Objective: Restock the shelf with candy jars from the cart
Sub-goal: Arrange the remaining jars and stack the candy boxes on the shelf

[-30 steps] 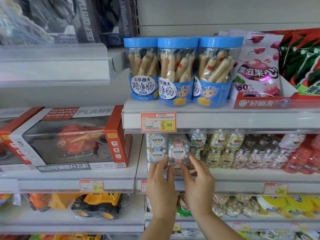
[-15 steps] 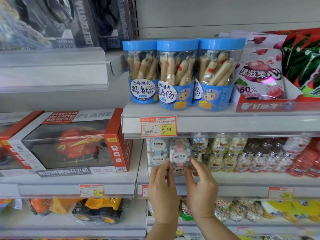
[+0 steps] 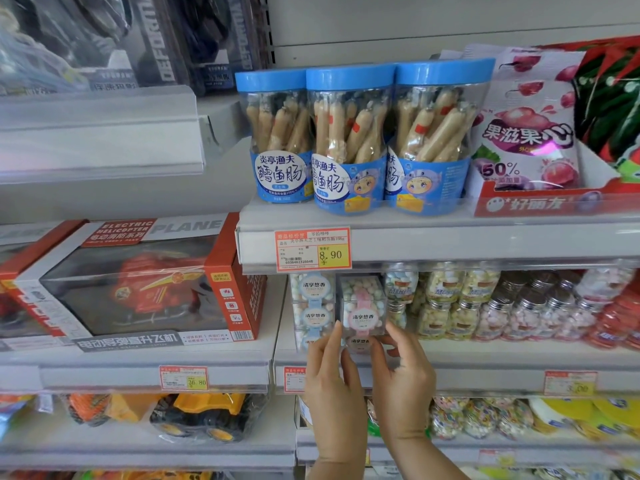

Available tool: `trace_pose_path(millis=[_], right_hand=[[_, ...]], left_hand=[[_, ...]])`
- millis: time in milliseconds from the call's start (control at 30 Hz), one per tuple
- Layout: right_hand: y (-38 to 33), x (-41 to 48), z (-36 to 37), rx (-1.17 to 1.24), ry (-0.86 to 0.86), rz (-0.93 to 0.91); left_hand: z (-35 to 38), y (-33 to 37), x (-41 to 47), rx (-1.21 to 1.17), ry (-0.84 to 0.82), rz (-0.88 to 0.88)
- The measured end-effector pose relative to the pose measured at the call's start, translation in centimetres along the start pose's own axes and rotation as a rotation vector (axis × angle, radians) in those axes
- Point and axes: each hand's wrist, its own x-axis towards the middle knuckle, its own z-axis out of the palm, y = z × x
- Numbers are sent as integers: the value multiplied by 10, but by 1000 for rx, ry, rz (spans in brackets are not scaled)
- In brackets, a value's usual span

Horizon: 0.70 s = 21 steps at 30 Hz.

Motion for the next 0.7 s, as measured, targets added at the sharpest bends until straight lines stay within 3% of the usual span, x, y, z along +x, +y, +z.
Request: trace_pose_path(millis=[333, 500, 600, 700], right_hand=[[-12, -4, -11, 44, -86, 46], [-17, 2, -11, 86, -126, 101], [-18, 4, -10, 93, -140, 157], [-18, 7, -10, 128, -156, 199]], left_hand=[[-12, 0, -3, 5, -50, -61], [-33, 2, 4, -48, 36, -169], [-44, 3, 19, -84, -16, -244], [-50, 6, 33, -107, -63, -203]])
